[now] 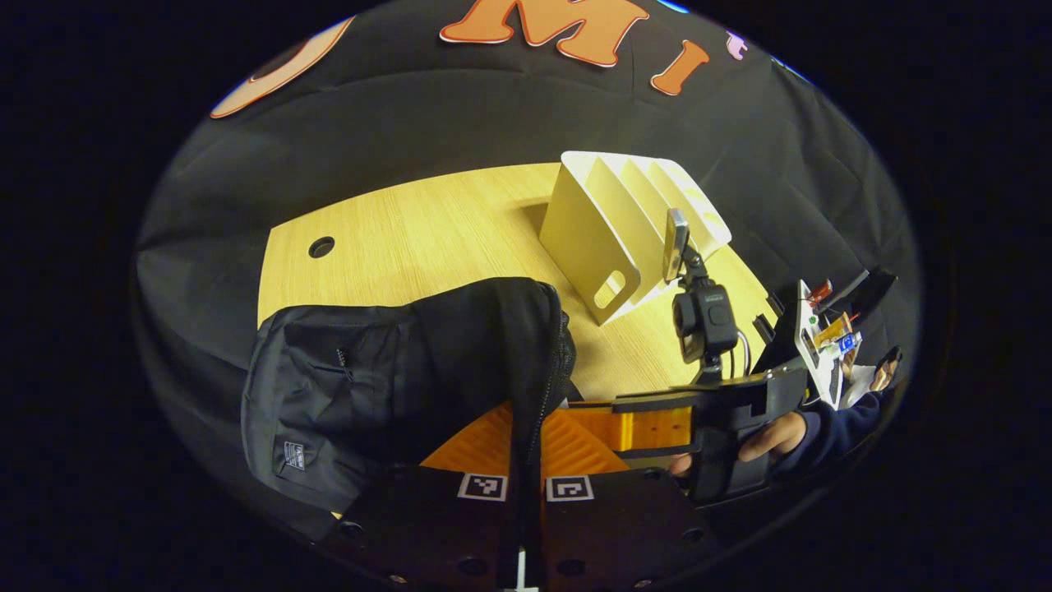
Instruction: Open the schoolbag, grab two books from the bookshelf and put them into the schoolbag.
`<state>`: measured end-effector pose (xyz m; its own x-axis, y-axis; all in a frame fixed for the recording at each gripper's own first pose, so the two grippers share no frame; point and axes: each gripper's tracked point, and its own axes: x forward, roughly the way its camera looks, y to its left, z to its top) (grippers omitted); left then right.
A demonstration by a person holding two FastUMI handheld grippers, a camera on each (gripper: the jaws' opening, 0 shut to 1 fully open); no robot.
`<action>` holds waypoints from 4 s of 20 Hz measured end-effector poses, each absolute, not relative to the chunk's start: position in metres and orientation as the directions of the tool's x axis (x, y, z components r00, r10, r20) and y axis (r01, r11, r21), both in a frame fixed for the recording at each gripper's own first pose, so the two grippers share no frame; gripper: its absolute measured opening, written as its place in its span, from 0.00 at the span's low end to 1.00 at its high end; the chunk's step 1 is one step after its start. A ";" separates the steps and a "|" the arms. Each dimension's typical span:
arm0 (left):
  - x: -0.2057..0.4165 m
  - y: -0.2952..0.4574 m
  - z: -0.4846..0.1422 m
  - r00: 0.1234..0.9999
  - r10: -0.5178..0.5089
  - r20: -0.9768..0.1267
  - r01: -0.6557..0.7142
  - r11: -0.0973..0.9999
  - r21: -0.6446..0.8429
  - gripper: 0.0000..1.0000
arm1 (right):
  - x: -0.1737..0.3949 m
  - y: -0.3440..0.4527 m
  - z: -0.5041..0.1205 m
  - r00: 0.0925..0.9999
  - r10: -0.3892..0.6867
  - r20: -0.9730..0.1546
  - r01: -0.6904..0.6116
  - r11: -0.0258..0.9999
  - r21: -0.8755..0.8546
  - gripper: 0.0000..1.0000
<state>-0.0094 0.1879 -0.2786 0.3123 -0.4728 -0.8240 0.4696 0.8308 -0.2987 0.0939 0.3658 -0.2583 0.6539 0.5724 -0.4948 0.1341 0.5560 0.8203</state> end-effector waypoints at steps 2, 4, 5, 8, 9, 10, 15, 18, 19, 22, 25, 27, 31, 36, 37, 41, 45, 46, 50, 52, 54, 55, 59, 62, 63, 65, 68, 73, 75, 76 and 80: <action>-0.010 0.188 -0.281 0.318 -0.465 -0.826 0.463 0.837 -0.293 0.04 | 0.086 0.351 -0.262 0.653 0.550 -0.520 0.137 0.590 0.796 0.83; -0.010 0.188 -0.285 0.324 -0.453 -0.830 0.450 0.846 -0.285 0.04 | 0.080 0.335 -0.256 0.661 0.541 -0.519 0.127 0.601 0.789 0.91; -0.011 0.188 -0.286 0.329 -0.442 -0.835 0.445 0.852 -0.276 0.04 | 0.076 0.326 -0.252 0.667 0.531 -0.523 0.118 0.618 0.777 0.94; -0.010 0.186 -0.287 0.361 -0.389 -0.848 0.426 0.877 -0.221 0.04 | 0.070 0.285 -0.242 0.697 0.469 -0.542 0.104 0.682 0.724 0.95; -0.011 0.184 -0.287 0.370 -0.369 -0.853 0.414 0.887 -0.203 0.04 | 0.065 0.271 -0.235 0.705 0.456 -0.544 0.098 0.697 0.711 0.96; -0.011 0.183 -0.287 0.381 -0.346 -0.857 0.398 0.898 -0.185 0.04 | 0.061 0.256 -0.230 0.715 0.436 -0.546 0.092 0.716 0.692 0.96; -0.018 0.165 -0.285 0.429 -0.298 -0.853 0.369 0.919 -0.136 0.14 | 0.045 0.178 -0.202 0.771 0.334 -0.542 0.072 0.800 0.596 0.97; -0.025 0.144 -0.285 0.439 -0.273 -0.856 0.371 0.923 -0.105 0.57 | 0.040 0.135 -0.184 0.806 0.261 -0.532 0.077 0.844 0.531 0.97; -0.025 0.134 -0.281 0.447 -0.276 -0.851 0.372 0.922 -0.104 0.61 | 0.039 0.122 -0.176 0.819 0.242 -0.521 0.069 0.859 0.507 0.97; -0.019 0.101 -0.261 0.506 -0.295 -0.810 0.386 0.918 -0.093 0.77 | 0.036 0.088 -0.153 0.852 0.174 -0.494 0.051 0.911 0.408 0.97; -0.012 0.069 -0.228 0.598 -0.298 -0.744 0.386 0.921 -0.059 0.81 | 0.031 0.061 -0.126 0.886 0.122 -0.448 0.033 0.946 0.322 0.98; -0.005 0.049 -0.214 0.648 -0.300 -0.701 0.364 0.929 -0.061 0.88 | 0.025 0.046 -0.109 0.903 0.099 -0.418 0.031 0.956 0.293 0.98; 0.001 0.022 -0.187 0.722 -0.293 -0.628 0.308 0.947 -0.087 0.91 | 0.013 0.031 -0.075 0.930 0.098 -0.353 -0.003 0.965 0.262 0.98; 0.003 0.000 -0.151 0.822 -0.248 -0.513 0.238 0.967 -0.086 0.94 | 0.000 0.014 -0.055 0.945 0.080 -0.317 -0.026 0.985 0.173 0.98; 0.004 -0.002 -0.146 0.839 -0.239 -0.489 0.225 0.970 -0.090 0.94 | -0.002 0.012 -0.052 0.949 0.081 -0.306 -0.029 0.985 0.169 0.98; 0.001 -0.002 -0.127 0.898 -0.181 -0.401 0.160 0.983 -0.086 0.94 | -0.009 0.011 -0.039 0.963 0.079 -0.256 -0.038 0.986 0.160 0.97; -0.001 0.001 -0.113 0.935 -0.141 -0.326 0.110 0.988 -0.111 0.94 | -0.016 0.014 -0.024 0.975 0.084 -0.205 -0.056 0.989 0.136 0.97; -0.001 0.001 -0.106 0.943 -0.131 -0.305 0.100 0.988 -0.116 0.94 | -0.018 0.017 -0.020 0.976 0.089 -0.198 -0.062 0.988 0.140 0.97; -0.008 -0.004 -0.079 0.967 -0.122 -0.223 0.089 0.984 -0.152 0.94 | -0.024 0.016 -0.004 0.989 0.071 -0.133 -0.060 0.995 0.084 0.97; -0.014 -0.003 -0.072 0.976 -0.114 -0.186 0.089 0.986 -0.138 0.94 | -0.028 0.016 0.007 0.995 0.059 -0.082 -0.056 0.998 0.037 0.97; -0.020 -0.010 -0.066 0.983 -0.109 -0.148 0.093 0.989 -0.112 0.94 | -0.031 0.014 0.016 0.998 0.055 -0.034 -0.055 0.998 0.005 0.97; -0.024 -0.012 -0.062 0.985 -0.107 -0.135 0.094 0.991 -0.101 0.94 | -0.040 0.011 0.020 0.998 0.056 -0.019 -0.056 0.998 0.002 0.97; -0.025 -0.016 -0.051 0.989 -0.109 -0.096 0.102 0.992 -0.080 0.94 | -0.043 0.011 0.027 0.998 0.068 -0.002 -0.068 0.998 0.009 0.97; -0.028 -0.015 -0.055 0.989 -0.109 -0.096 0.102 0.992 -0.080 0.94 | -0.042 0.009 0.028 0.998 0.059 0.006 -0.059 0.998 -0.003 0.97; -0.026 -0.015 -0.053 0.989 -0.110 -0.095 0.102 0.991 -0.083 0.94 | -0.043 0.007 0.029 0.999 0.053 0.009 -0.053 0.999 -0.004 0.97; -0.027 -0.014 -0.051 0.990 -0.109 -0.090 0.103 0.992 -0.078 0.94 | -0.043 0.006 0.026 0.998 0.056 0.004 -0.056 0.998 0.005 0.97; -0.025 -0.016 -0.048 0.990 -0.115 -0.087 0.109 0.992 -0.071 0.94 | -0.042 0.007 0.022 0.999 0.054 -0.004 -0.054 0.999 0.006 0.97; -0.030 -0.013 -0.049 0.991 -0.105 -0.086 0.099 0.993 -0.072 0.94 | -0.043 0.011 0.016 0.998 0.059 -0.009 -0.059 0.998 -0.003 0.97; -0.031 -0.011 -0.047 0.993 -0.096 -0.068 0.091 0.993 -0.076 0.93 | -0.042 0.011 0.015 0.998 0.056 0.000 -0.056 0.998 -0.015 0.97; -0.031 -0.011 -0.046 0.993 -0.098 -0.065 0.092 0.993 -0.078 0.94 | -0.042 0.010 0.014 0.999 0.053 0.000 -0.053 0.998 -0.019 0.97; -0.028 -0.004 -0.045 0.995 -0.077 -0.059 0.072 0.994 -0.083 0.94 | -0.039 0.010 0.014 0.998 0.055 0.003 -0.055 0.998 -0.015 0.97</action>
